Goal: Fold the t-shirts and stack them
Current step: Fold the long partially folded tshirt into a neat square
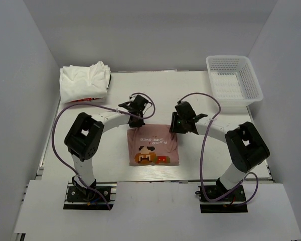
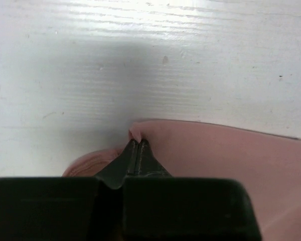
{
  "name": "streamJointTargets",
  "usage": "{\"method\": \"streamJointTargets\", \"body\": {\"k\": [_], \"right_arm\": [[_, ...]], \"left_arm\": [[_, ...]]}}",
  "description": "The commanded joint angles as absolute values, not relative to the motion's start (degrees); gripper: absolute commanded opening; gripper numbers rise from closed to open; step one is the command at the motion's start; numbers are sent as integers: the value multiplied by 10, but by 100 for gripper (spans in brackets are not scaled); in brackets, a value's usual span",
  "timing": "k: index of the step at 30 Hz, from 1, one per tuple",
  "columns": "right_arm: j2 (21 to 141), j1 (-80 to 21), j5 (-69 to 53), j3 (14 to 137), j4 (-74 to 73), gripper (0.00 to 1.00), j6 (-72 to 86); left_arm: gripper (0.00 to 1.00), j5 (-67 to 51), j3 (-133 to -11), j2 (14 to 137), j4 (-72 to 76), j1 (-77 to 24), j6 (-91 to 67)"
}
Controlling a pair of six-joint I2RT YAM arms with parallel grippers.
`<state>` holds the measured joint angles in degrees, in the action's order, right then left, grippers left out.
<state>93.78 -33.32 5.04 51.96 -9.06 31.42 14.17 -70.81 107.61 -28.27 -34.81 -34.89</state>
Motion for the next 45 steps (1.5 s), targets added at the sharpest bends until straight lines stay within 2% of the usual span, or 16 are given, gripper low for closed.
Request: {"method": "streamJointTargets", "body": {"k": [1, 3, 8, 14, 21, 28, 34, 37, 40, 41, 43, 45], "right_arm": [[947, -328, 40, 543, -51, 34, 318], [944, -328, 36, 547, -51, 14, 317], [900, -330, 45, 541, -58, 0, 308], [817, -335, 5, 498, -50, 0, 277], [746, -349, -76, 461, -33, 1, 254], [806, -351, -68, 487, -25, 4, 241], [906, -345, -11, 541, -22, 6, 229], [951, -343, -3, 585, -32, 16, 225], [995, -338, 16, 617, -49, 36, 222], [1012, -337, 18, 624, -54, 49, 221], [1019, -330, 24, 653, -77, 61, 221], [1015, -333, 30, 664, -89, 74, 222]], "left_arm": [[0, 147, -728, 1070, -259, -343, -350], [0, 147, -728, 1047, -259, -343, -350], [0, 147, -658, 941, -220, -349, -350], [0, 99, -561, 776, -193, -354, -369], [0, 81, -489, 656, -200, -359, -394], [0, 152, -474, 662, -233, -354, -424], [0, 239, -489, 763, -215, -345, -425], [0, 264, -513, 806, -207, -340, -425], [0, 285, -544, 860, -235, -328, -439], [4, 285, -557, 883, -243, -319, -439], [18, 285, -576, 903, -264, -310, -439], [26, 285, -600, 910, -276, -298, -432]]}}
